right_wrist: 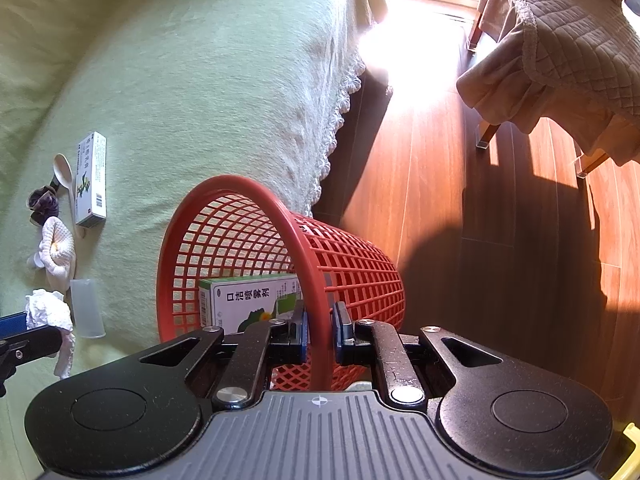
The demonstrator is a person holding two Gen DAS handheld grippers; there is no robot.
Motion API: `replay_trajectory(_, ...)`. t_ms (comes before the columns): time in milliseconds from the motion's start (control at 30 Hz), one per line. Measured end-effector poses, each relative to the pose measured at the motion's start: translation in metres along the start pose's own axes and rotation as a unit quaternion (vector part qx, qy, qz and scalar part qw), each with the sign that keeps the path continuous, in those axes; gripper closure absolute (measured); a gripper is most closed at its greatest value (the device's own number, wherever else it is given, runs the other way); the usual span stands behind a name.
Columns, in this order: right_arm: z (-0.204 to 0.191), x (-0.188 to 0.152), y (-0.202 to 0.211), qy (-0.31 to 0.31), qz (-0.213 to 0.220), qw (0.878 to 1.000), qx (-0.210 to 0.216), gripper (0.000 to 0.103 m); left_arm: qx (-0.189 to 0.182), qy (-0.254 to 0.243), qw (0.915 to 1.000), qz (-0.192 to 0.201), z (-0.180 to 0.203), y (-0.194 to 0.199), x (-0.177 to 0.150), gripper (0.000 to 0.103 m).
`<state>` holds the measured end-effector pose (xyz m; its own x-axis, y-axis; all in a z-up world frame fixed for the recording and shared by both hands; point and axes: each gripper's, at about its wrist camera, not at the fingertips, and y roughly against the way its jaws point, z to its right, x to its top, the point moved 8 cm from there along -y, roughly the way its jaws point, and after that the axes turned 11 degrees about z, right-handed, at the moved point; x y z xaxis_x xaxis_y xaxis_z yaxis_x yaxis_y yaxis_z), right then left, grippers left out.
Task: Organize objects
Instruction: 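Carry the tissue into the red basket and release it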
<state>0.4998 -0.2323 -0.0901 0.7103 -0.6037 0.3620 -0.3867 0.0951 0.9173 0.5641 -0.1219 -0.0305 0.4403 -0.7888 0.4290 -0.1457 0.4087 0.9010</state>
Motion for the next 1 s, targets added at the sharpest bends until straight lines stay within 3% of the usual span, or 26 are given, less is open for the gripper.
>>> replay_trajectory(567,-0.002,0.002,0.0,0.008,0.005,1.0,0.004,0.094,-0.031,-0.015,0.9992,-0.018,0.051,-0.028,0.012,0.067)
replay_trajectory(767,-0.002,0.003,0.0,0.009,0.007,1.0,0.005,0.094,-0.047,-0.006,0.9988,-0.009,0.062,-0.031,0.019,0.062)
replay_trajectory(867,-0.001,0.003,0.0,0.01,0.007,1.0,0.005,0.094,-0.058,-0.001,0.9983,-0.007,0.065,-0.031,0.022,0.055)
replay_trajectory(933,-0.001,0.004,0.0,0.009,0.007,1.0,0.005,0.094,-0.06,0.001,0.9982,-0.007,0.066,-0.03,0.022,0.04)
replay_trajectory(1000,-0.001,0.004,0.0,0.008,0.007,1.0,0.005,0.094,-0.059,0.002,0.9982,-0.007,0.065,-0.029,0.022,0.036)
